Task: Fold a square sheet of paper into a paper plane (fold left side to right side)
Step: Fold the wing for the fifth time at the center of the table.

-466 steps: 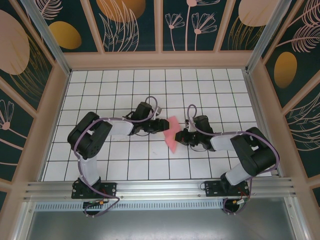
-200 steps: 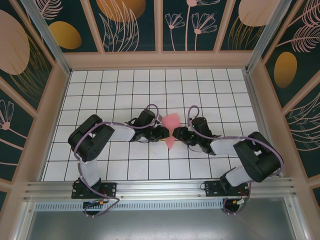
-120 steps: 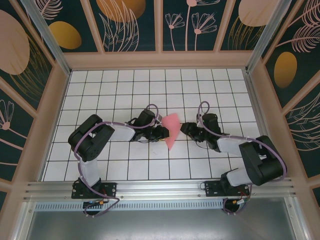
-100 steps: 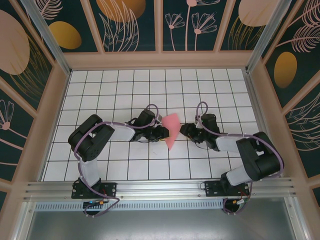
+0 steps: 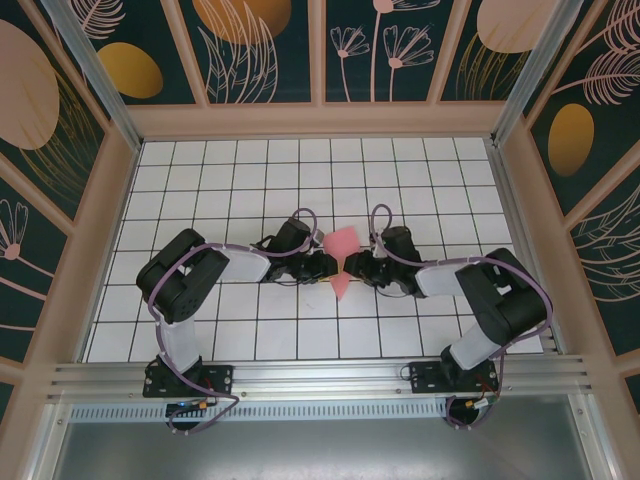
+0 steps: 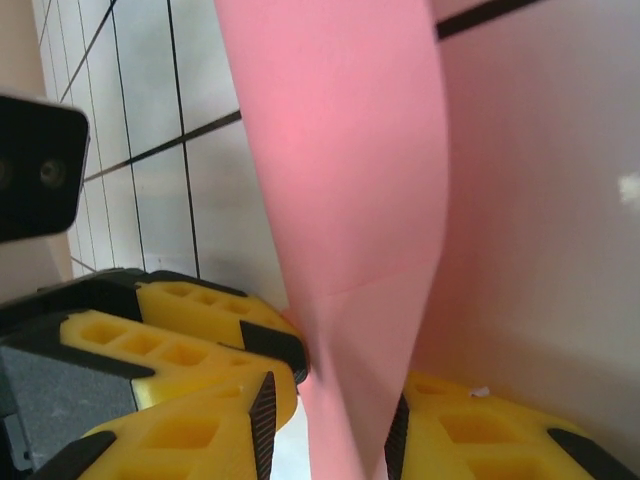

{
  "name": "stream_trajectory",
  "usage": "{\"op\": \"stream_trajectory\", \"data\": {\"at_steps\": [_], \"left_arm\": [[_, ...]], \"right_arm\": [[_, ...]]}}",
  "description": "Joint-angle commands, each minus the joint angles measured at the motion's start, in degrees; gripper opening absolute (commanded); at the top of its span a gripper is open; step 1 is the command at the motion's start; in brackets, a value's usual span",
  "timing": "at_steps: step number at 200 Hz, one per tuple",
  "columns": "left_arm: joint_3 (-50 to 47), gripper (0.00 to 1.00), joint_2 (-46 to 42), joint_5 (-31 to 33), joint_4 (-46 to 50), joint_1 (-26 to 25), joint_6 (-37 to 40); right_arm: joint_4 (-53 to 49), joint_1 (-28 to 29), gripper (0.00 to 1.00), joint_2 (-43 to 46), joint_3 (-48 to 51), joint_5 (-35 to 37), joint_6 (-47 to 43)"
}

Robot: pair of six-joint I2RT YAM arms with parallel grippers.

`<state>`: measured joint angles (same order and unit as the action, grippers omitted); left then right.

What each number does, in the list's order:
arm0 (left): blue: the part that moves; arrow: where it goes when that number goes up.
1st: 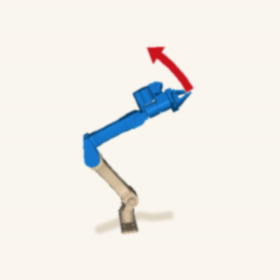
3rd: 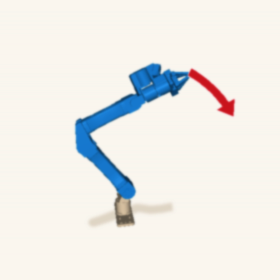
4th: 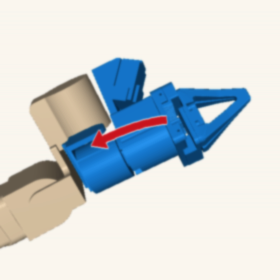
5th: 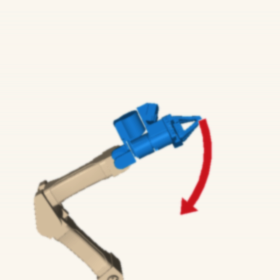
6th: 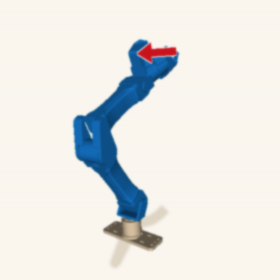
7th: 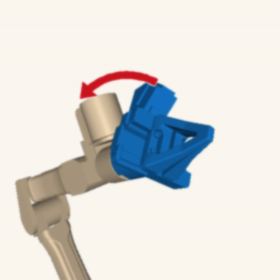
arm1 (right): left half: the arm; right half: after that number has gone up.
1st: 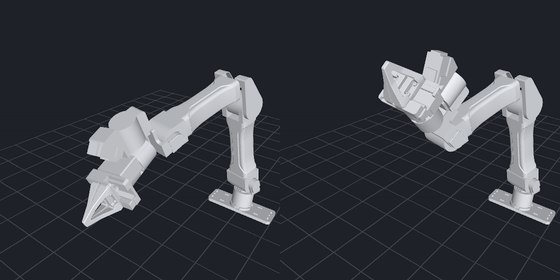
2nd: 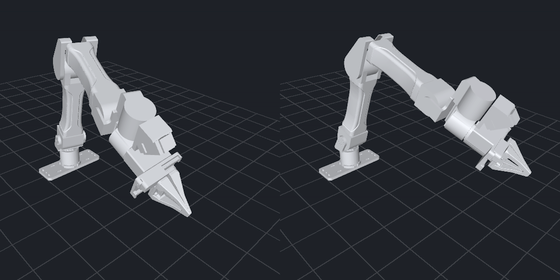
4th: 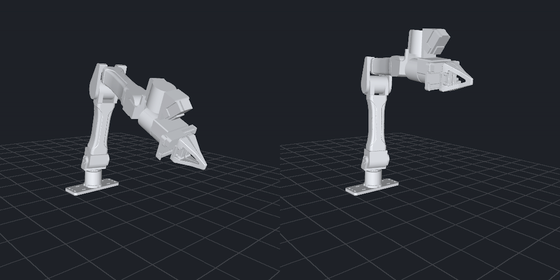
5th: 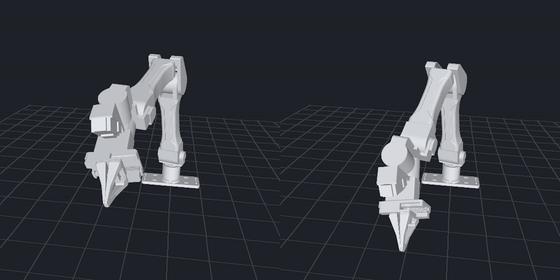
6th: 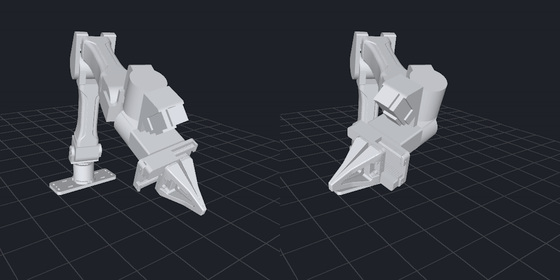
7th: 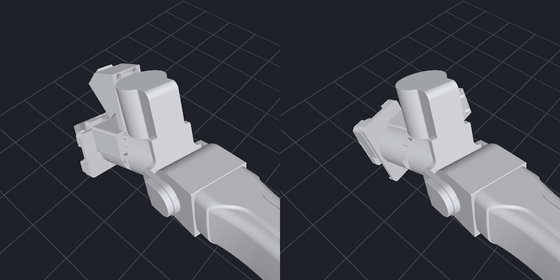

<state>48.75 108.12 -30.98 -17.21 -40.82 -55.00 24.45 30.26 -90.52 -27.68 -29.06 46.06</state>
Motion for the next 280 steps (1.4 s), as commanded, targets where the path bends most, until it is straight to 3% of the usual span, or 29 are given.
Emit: {"op": "stream_trajectory", "data": {"at_steps": [1, 99, 149, 280], "left_arm": [[0.6, 0.27, 3.6, 4.0, 0.7, -0.5, 1.0], [0.6, 0.25, 3.9, 4.3, 0.4, -0.6, 0.6], [0.9, 0.25, 4.0, 4.5, 0.8, -0.5, 0.6], [1.1, 0.24, 4.1, 4.8, 1.4, -0.6, 0.7]], "right_arm": [[2.0, 2.2, 0.35, 1.5, 2.5, 2.1, 2.8], [1.1, 7.2, 0.21, 3.7, 5.3, 5.2, 5.0], [-5.8, 9.5, 0.12, 4.7, 2.8, 10.0, 3.2], [-11.2, 15.3, 0.20, 5.5, 1.1, 15.0, 3.6]]}}
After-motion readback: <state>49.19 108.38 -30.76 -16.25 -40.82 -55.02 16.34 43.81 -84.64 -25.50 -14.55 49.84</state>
